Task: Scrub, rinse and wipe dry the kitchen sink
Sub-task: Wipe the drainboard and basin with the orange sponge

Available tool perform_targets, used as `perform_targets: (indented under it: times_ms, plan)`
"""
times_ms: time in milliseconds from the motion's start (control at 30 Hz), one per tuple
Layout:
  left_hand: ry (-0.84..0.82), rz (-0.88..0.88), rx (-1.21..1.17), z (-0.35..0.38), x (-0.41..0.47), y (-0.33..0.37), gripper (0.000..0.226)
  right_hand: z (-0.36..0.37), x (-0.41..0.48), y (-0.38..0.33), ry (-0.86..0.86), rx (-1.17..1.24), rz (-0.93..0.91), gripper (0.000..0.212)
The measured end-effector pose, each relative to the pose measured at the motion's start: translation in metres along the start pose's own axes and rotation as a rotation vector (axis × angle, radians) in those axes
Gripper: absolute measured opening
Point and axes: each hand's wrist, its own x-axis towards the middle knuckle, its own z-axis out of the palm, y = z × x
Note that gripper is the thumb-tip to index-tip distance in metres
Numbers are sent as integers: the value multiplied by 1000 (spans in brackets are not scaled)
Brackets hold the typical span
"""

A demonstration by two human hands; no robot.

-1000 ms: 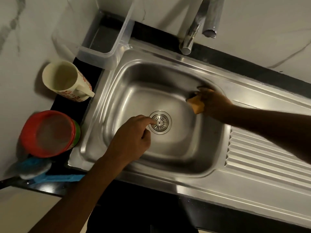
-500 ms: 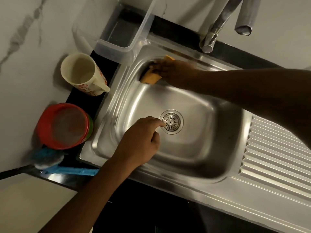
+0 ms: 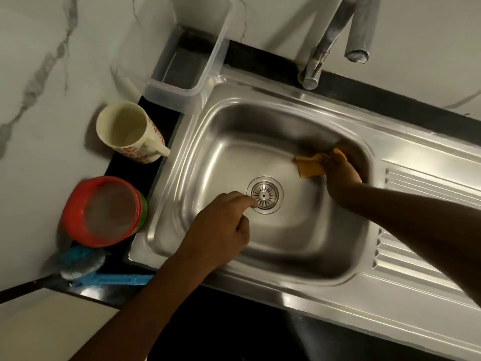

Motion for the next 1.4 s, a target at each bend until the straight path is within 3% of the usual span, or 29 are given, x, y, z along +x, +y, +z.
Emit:
perform_targets:
  times_ms: [33,67,100,200,233,300,467,733,867,933,1033,1133,1233,1400]
  plan:
    - [-12,9,10,0,0,-1,43,4,-6,-7,-159,121,36,62]
    - [-22,16,14,0,0,-1,44,12,-8,-11,-203,316,208,60]
    - [-28,18,15,0,0,-2,45,8,-17,-19,-261,393,253,62]
    - [-50,22,18,-1,2,-4,44,3,-26,-39,-369,482,321,86]
    - [-60,25,22,-2,3,-4,44,2,-27,-49,-394,610,330,90]
    - [-72,31,34,-4,3,-6,44,1,-28,-67,-359,839,348,86]
    - [-109,18,65,-8,1,-23,43,-18,-8,-110,-121,1218,636,79]
    - [-140,-21,84,-14,-11,-39,52,-61,30,-194,-7,1141,345,74]
    - [-148,-14,85,-15,-12,-40,45,-75,28,-222,42,984,-189,78]
    - [-148,-21,83,-14,-12,-39,44,-83,27,-234,7,907,-299,78]
    - [-145,-24,75,-13,-13,-39,45,-75,27,-217,148,625,-389,79]
    - [-144,-20,76,-13,-14,-41,46,-59,37,-177,312,519,-320,62]
    - [-131,-30,69,-16,-13,-43,44,-45,36,-143,235,576,-112,49]
    - [-105,-42,62,-22,-13,-45,48,-15,3,-108,202,755,308,50]
